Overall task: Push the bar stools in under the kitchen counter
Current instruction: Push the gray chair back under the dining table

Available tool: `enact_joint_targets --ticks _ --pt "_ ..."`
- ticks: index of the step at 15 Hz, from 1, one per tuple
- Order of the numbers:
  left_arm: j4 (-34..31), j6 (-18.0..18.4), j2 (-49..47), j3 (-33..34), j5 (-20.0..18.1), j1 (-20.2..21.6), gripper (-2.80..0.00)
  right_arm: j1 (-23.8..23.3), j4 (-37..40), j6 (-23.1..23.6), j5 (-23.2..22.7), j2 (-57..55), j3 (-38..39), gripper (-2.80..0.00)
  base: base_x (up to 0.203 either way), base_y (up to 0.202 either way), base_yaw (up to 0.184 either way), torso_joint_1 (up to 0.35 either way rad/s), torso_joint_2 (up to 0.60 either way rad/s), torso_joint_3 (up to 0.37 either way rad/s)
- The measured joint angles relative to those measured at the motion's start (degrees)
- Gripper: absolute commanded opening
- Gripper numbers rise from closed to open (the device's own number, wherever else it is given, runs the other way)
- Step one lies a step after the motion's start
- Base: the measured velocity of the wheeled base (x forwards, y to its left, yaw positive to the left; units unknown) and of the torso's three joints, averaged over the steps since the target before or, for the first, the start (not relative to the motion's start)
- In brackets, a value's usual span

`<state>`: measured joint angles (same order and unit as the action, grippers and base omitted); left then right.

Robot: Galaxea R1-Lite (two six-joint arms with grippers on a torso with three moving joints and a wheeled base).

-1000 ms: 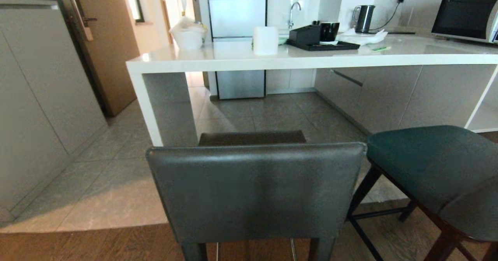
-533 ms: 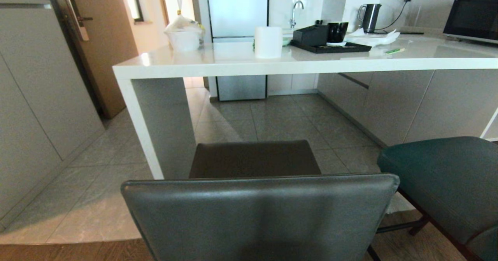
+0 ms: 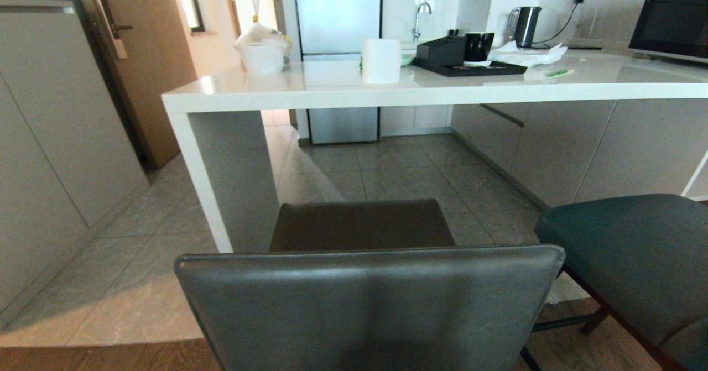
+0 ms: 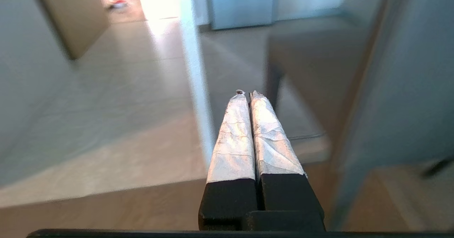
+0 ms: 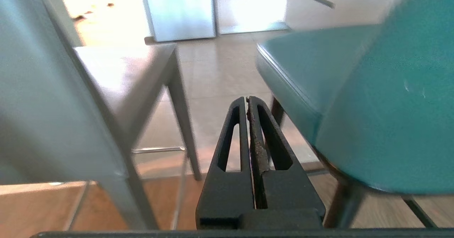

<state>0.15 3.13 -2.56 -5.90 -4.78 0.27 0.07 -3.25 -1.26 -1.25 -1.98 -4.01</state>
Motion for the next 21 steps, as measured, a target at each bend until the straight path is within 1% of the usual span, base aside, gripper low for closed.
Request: enact_joint_targets --ticks 2,4,6,8,10,12,14,15,18,21 --pt "1.12 -2.17 -5.94 -4.49 -1.33 0.09 -2.8 0.55 -1.29 -0.44 -1.31 -4.75 -3.06 -2.8 0.0 0.0 0.0 0.0 0.0 0.0" --pt "6.09 -2.99 -14.96 -6.15 -1.92 -0.05 -2.8 1.86 -6.25 -0.55 -1.8 -12.21 -4.61 -2.8 0.0 0.0 0.0 0.0 0.0 0.0" --pt "15.08 -3.29 -25.83 -5.09 -2.16 -0.34 -2.8 2.74 -13.14 0.09 -2.04 -21.14 -4.86 -2.8 0.0 0.0 0.0 0.0 0.0 0.0" --pt "27.14 -3.58 -37.97 -2.8 -2.21 -1.13 -2.8 3.28 -21.45 0.42 -2.22 -31.5 -4.38 -2.8 0.0 0.0 0.0 0.0 0.0 0.0" --pt "38.98 -3.87 -49.12 -0.87 -2.19 -1.95 -2.8 3.51 -31.01 0.61 -2.36 -42.02 -3.34 -2.8 0.0 0.0 0.0 0.0 0.0 0.0" --pt "50.04 -4.09 -59.24 0.52 -2.16 -2.95 -2.8 3.95 -42.3 0.9 -2.38 -52.12 -1.43 -2.8 0.0 0.0 0.0 0.0 0.0 0.0" --pt "58.99 -4.32 -67.36 1.78 -2.06 -5.26 -2.8 6.26 -51.95 0.86 -2.33 -59.09 0.62 -2.8 0.0 0.0 0.0 0.0 0.0 0.0" --pt "62.4 -4.39 -70.64 2.21 -1.8 -7.09 -2.8 7.28 -54.38 0.85 -2.34 -61.35 0.86 -2.8 0.0 0.0 0.0 0.0 0.0 0.0" --pt "70.82 -4.38 -79.75 2.28 0.83 -12.17 -2.8 8.59 -55.44 0.25 -2.3 -66.82 -1.02 -2.8 0.0 0.0 0.0 0.0 0.0 0.0" --pt "79.19 -4.31 -88.9 1.96 4.59 -16.93 -2.8 10.05 -60.28 0.22 -1.79 -72.91 -3.29 -2.8 0.0 0.0 0.0 0.0 0.0 0.0"
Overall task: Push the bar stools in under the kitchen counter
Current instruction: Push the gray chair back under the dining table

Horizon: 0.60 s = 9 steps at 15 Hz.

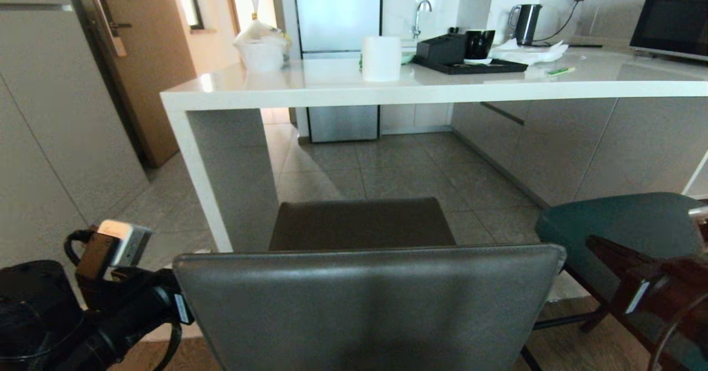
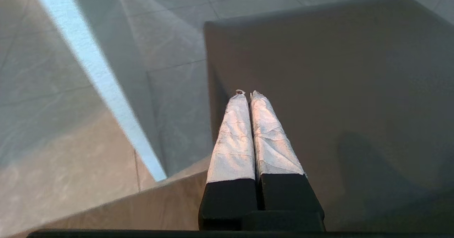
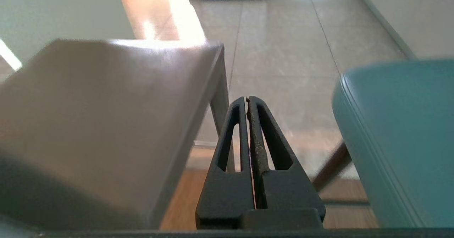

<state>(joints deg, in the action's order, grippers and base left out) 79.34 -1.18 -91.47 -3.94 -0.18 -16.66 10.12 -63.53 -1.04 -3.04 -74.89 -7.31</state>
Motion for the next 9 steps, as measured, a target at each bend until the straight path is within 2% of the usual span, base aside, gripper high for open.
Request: enact_joint_targets --ticks 3,6,9 --pt "7.49 0.09 -7.13 -0.17 4.73 -4.03 -2.8 0.86 -4.48 0.1 1.46 -5.83 -0.74 -2.8 0.0 0.0 0.0 0.0 0.0 0.0" --pt "7.87 0.07 -9.86 0.14 5.03 -4.84 -2.8 3.66 -7.39 -0.12 2.74 -10.24 -0.71 -2.8 0.0 0.0 0.0 0.0 0.0 0.0" --pt "7.81 0.02 -9.11 1.41 4.9 -2.79 -2.8 6.37 -10.51 -0.19 5.74 -12.93 -0.32 -2.8 0.0 0.0 0.0 0.0 0.0 0.0"
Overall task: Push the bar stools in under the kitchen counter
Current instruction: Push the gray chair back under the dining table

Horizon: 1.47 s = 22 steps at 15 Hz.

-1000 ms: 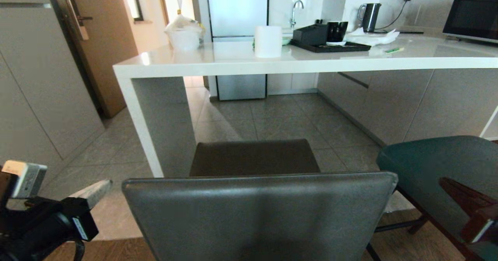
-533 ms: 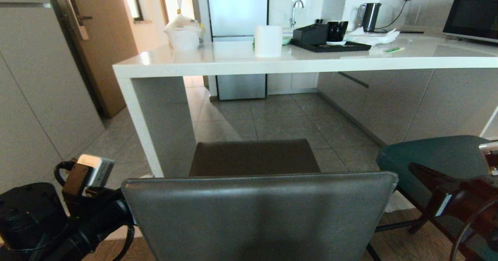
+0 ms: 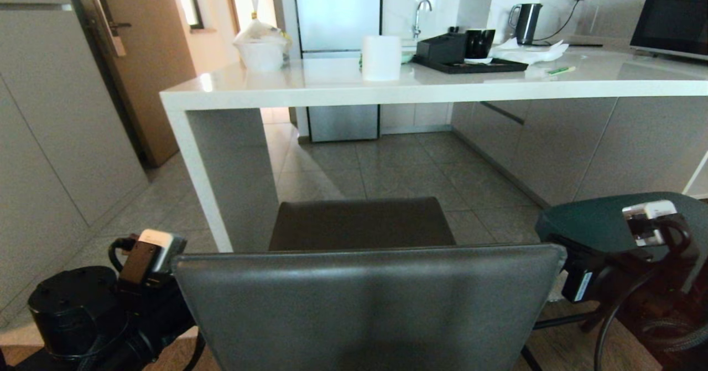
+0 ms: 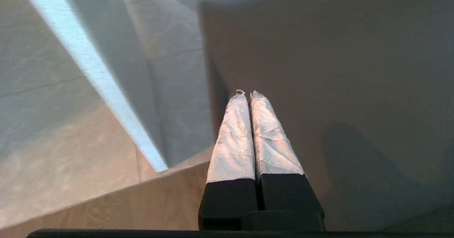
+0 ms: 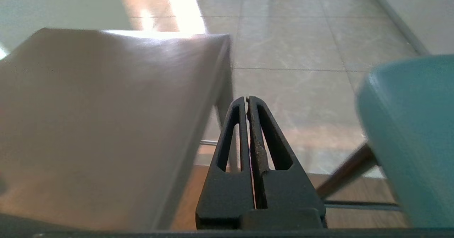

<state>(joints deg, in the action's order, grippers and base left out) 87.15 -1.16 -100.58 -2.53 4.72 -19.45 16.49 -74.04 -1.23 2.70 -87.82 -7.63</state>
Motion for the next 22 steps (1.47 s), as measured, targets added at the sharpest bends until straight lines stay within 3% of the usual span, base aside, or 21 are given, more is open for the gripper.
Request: enact_joint_targets --ticks 4,7,10,14,15,22 --pt "0.0 0.2 4.1 1.96 -3.23 7.31 -2.8 1.24 -3.48 0.09 2.79 -0.46 3.94 -2.8 0.0 0.0 0.0 0.0 0.0 0.0" --pt "-0.73 0.25 8.52 2.43 -4.51 9.48 -2.8 1.69 -5.13 0.24 3.31 1.04 6.14 -2.8 0.0 0.0 0.0 0.0 0.0 0.0" --pt "-9.33 0.23 16.3 1.69 -5.05 7.99 -2.8 3.34 -5.05 0.25 4.23 2.05 4.78 -2.8 0.0 0.0 0.0 0.0 0.0 0.0" --pt "-29.1 -0.2 26.97 -3.45 -4.95 5.15 -2.8 7.41 -5.09 0.2 8.15 -0.01 2.5 -2.8 0.0 0.0 0.0 0.0 0.0 0.0" --pt "-31.53 -0.33 27.7 -4.39 -4.81 4.29 -2.8 7.67 -5.2 0.19 8.34 -0.8 2.16 -2.8 0.0 0.0 0.0 0.0 0.0 0.0" --pt "-31.91 -1.94 23.74 -8.96 -2.64 -0.74 -2.8 8.4 -5.2 0.22 8.35 -4.33 -0.48 -2.8 0.0 0.0 0.0 0.0 0.0 0.0"
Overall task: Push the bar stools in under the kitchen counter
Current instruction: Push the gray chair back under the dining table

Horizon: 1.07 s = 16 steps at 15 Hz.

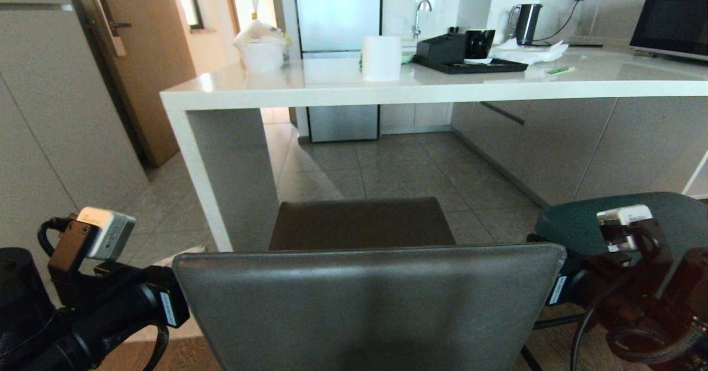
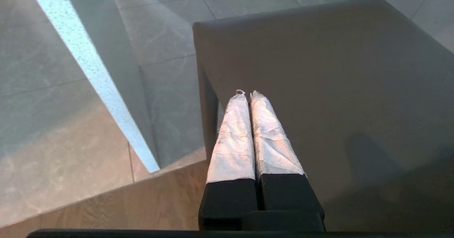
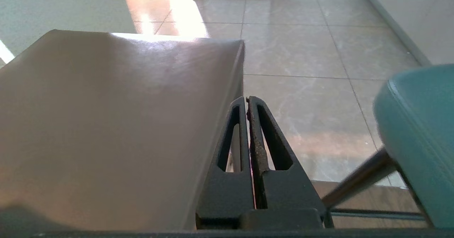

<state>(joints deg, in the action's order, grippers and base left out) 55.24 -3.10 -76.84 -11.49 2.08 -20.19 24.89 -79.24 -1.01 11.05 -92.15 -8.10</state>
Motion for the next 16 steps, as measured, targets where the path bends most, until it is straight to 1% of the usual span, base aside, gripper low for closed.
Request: enact_joint_targets --ticks 3,6,9,11,13,16 --pt "0.02 -0.2 -1.1 -0.47 0.12 -1.04 -2.8 2.33 -0.09 -0.07 0.14 -3.33 -1.86 -2.8 0.0 0.0 0.0 0.0 0.0 0.0" --pt "-0.01 -0.61 -1.52 -0.54 0.18 -2.07 -2.8 5.54 -0.3 -0.13 3.03 -6.14 -3.59 -2.8 0.0 0.0 0.0 0.0 0.0 0.0" --pt "0.13 -0.86 -2.05 -0.75 0.28 -3.01 -2.8 7.43 -0.45 -0.32 3.38 -7.65 -6.39 -2.8 0.0 0.0 0.0 0.0 0.0 0.0" --pt "-0.07 -1.75 -2.36 -1.21 0.13 -3.45 -2.8 8.05 -1.64 -0.33 3.62 -8.84 -7.5 -2.8 0.0 0.0 0.0 0.0 0.0 0.0" --pt "-0.37 -3.99 -2.73 -1.72 -0.04 -3.76 -2.8 8.08 -4.3 -0.39 5.83 -10.68 -8.26 -2.8 0.0 0.0 0.0 0.0 0.0 0.0" --pt "-0.03 -4.31 -3.37 -1.89 -0.07 -3.77 -2.8 7.74 -6.01 -1.42 6.55 -12.03 -7.9 -2.8 0.0 0.0 0.0 0.0 0.0 0.0"
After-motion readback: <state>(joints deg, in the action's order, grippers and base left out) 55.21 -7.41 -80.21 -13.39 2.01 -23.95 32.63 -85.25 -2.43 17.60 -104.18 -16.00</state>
